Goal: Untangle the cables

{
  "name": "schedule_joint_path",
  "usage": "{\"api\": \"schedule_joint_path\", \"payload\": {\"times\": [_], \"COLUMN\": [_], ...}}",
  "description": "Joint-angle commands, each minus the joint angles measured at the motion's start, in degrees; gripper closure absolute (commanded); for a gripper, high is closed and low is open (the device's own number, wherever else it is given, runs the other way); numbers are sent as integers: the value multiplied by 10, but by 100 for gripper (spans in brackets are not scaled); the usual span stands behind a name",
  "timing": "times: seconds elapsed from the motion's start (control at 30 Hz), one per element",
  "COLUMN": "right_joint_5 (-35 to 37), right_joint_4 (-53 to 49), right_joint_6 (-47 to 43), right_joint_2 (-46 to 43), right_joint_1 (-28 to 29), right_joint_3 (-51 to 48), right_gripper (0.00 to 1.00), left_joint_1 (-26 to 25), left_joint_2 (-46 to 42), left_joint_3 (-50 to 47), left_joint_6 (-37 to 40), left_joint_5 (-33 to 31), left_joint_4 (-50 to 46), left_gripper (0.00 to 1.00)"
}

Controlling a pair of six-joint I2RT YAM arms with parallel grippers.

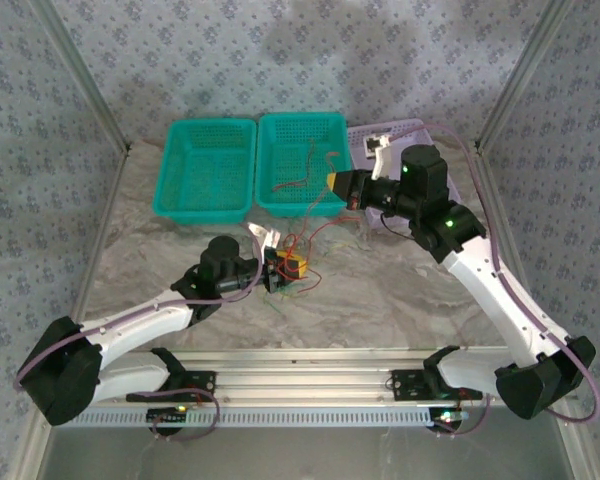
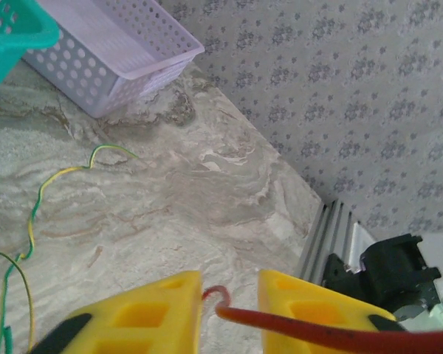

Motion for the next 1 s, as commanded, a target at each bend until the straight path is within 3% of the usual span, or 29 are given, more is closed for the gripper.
{"api": "schedule_joint_path", "payload": {"times": [0.0, 0.13, 0.23, 0.6, 0.97], "right_joint_5": [-4, 36, 84, 144, 228], "right_joint_4": [4, -20, -42, -52, -106], "right_joint_6": [6, -9, -4, 0, 27], "right_joint_2": [-12, -27, -37, -36, -14], "right_joint_1": [-11, -26, -55, -124, -175], "right_joint_3": [1, -3, -6, -17, -23], "right_gripper": [100, 100, 100, 100, 100], "left_joint_1": [-3, -3, -3, 1, 5], "left_joint_2": [-18, -40, -70, -239, -369], "left_joint_3": [7, 6, 0, 4, 112], "left_joint_6": [9, 23, 37, 39, 78], "left_joint_5": [0, -2, -24, -85, -154], "left_joint_4": [5, -33, -80, -248, -445], "left_gripper": [85, 100, 100, 100, 100]}}
